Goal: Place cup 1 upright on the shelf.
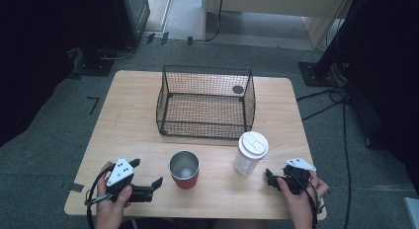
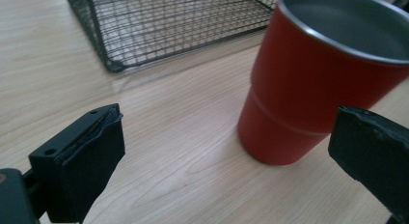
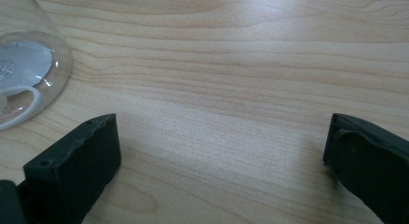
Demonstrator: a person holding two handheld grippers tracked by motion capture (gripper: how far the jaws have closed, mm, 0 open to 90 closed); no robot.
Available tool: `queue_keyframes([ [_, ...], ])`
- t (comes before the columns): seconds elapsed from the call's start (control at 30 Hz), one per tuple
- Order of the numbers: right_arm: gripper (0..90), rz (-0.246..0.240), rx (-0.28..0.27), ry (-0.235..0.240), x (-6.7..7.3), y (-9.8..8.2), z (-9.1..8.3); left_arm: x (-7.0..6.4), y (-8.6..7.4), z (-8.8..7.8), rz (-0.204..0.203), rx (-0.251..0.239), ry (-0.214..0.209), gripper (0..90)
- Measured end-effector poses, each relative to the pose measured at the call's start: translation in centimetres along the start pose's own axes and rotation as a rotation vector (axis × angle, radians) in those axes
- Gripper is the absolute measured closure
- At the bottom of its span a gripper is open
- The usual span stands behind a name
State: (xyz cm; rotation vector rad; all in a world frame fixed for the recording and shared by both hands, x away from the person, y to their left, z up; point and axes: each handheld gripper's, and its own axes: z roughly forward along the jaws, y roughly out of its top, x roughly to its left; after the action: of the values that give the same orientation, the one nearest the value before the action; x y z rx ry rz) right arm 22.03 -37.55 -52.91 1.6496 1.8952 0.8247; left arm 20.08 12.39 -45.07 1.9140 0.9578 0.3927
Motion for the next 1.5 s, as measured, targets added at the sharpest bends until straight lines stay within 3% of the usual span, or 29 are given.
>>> queue_keyframes([
  [0.17, 0.0, -0.001, 0.000, 0.000, 0.0, 0.0, 0.0, -0.9, -0.2, 0.8, 0.022, 0.006, -0.037, 0.0],
  [0.37, 0.0, 0.006, 0.000, -0.003, 0.0, 0.1, 0.1, -2.0, -0.5, 1.8, 0.020, -0.003, -0.077, 0.0],
  [0.63, 0.0, 0.008, 0.000, -0.005, 0.0, 0.1, 0.1, -3.5, -0.7, 3.1, 0.014, -0.001, -0.086, 0.0],
  [0.97, 0.0, 0.007, -0.001, -0.005, 0.0, 0.1, 0.1, -5.3, -0.5, 4.6, 0.001, -0.038, -0.033, 0.0],
  [1.07, 0.0, 0.008, 0.000, -0.005, 0.0, 0.1, 0.1, -5.7, -0.5, 5.4, -0.030, -0.034, -0.026, 0.0],
  [1.27, 0.0, 0.008, 0.000, -0.005, 0.0, 0.1, 0.1, -6.5, -0.1, 6.0, -0.017, -0.100, 0.014, 0.1],
  [1.37, 0.0, 0.008, 0.000, -0.005, 0.0, 0.1, 0.1, -6.9, -0.1, 6.4, -0.023, -0.100, 0.032, 0.2],
  [1.4, 0.0, 0.008, 0.000, -0.005, 0.0, 0.1, 0.1, -7.0, 0.0, 6.5, -0.035, -0.103, 0.052, 4.0],
  [1.5, 0.0, 0.007, 0.000, -0.005, 0.0, 0.1, 0.1, -7.1, 0.1, 6.9, -0.034, -0.099, 0.057, 5.1],
])
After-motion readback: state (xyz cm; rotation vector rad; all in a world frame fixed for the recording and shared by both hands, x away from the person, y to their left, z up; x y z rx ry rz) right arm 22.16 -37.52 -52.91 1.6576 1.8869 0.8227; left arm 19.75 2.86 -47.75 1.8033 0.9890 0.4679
